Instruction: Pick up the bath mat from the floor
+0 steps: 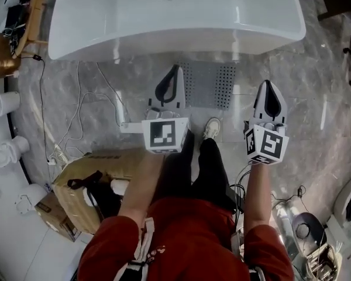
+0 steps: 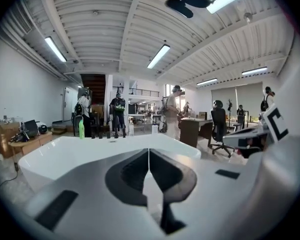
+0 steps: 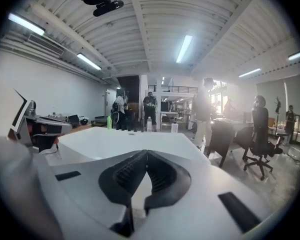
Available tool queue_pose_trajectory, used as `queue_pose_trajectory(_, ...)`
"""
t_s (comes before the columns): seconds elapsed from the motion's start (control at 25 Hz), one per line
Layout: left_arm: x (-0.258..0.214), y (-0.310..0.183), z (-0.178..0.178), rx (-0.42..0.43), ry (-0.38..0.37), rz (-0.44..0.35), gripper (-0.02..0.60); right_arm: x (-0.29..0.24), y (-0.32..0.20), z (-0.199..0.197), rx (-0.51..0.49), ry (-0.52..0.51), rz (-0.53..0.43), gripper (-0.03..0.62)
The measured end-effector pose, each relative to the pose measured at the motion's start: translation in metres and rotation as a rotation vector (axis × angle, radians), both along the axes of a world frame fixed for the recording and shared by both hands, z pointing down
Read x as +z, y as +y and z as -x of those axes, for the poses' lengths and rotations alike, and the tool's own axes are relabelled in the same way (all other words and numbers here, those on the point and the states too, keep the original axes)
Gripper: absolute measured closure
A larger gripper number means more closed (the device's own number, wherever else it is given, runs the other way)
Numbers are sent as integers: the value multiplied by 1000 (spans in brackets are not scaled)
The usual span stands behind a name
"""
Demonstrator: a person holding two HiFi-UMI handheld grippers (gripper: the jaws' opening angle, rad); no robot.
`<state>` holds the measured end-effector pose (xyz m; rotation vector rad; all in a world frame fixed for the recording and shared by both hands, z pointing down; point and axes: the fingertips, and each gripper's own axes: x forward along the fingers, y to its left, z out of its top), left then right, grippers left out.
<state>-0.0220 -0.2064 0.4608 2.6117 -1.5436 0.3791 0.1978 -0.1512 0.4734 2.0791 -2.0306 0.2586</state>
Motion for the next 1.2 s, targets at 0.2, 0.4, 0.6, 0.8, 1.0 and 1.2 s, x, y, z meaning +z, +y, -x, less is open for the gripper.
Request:
queue_pose_trajectory(0.2,72,4,11,-26,11,78,566,87,-2,17,-24,14,123,582)
queue_pose_trajectory(0.4,144,10,23,-26,-4,143,566,178,-1,20,-26,2,255,582)
queue_pose_trajectory(0.6,214,12,37,-40,-19,205,566,250,3,19,-17,-11,346,582)
queue_pose_trajectory(0.8,296,14,39,8,-80,244,566,324,16,17,1,-50,432,582)
queue_pose_trajectory(1.0,371,17,46,-9,-85,294,565,395,31,12,12,-66,477,582)
queue_pose_trajectory(1.2,450,12,52,-25,-85,335,565,470,36,8,22,-92,513,582)
